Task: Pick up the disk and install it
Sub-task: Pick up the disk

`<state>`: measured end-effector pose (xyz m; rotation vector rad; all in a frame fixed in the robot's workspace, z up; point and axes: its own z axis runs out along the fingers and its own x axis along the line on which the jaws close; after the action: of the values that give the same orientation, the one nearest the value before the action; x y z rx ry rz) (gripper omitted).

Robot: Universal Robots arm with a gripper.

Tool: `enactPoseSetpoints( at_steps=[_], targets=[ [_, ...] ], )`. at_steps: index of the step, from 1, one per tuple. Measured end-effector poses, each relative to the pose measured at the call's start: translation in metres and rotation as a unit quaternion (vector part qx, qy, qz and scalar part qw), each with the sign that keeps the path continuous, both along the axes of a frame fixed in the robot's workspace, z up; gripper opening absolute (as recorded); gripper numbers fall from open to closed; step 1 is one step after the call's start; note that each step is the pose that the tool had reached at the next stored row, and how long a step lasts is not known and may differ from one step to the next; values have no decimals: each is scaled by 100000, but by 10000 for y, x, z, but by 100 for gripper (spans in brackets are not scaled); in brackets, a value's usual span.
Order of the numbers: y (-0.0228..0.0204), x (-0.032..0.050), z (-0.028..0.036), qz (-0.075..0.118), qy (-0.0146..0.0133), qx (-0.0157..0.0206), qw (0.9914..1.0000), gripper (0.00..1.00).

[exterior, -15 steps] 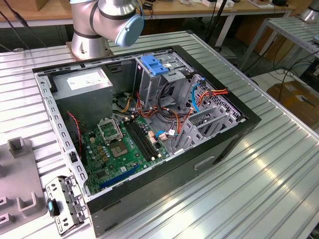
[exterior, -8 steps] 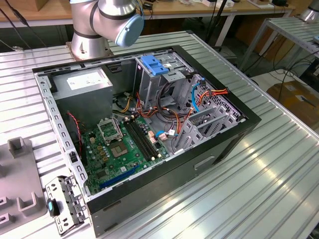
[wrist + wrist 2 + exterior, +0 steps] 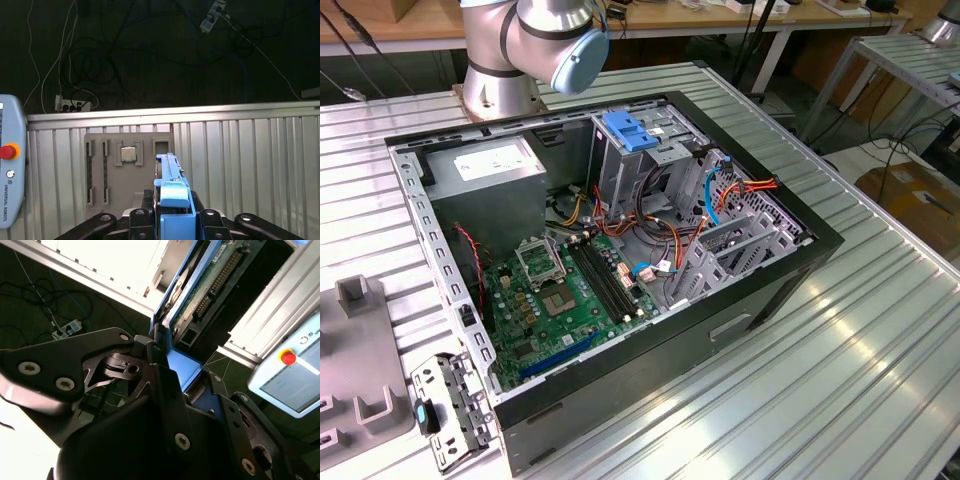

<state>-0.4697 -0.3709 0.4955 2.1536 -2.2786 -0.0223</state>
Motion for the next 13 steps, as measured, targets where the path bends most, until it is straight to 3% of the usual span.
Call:
enactPoseSetpoints(
  at_steps=[13],
  targets=[
    [0, 34, 7, 1, -5, 2, 100000, 37]
  ],
)
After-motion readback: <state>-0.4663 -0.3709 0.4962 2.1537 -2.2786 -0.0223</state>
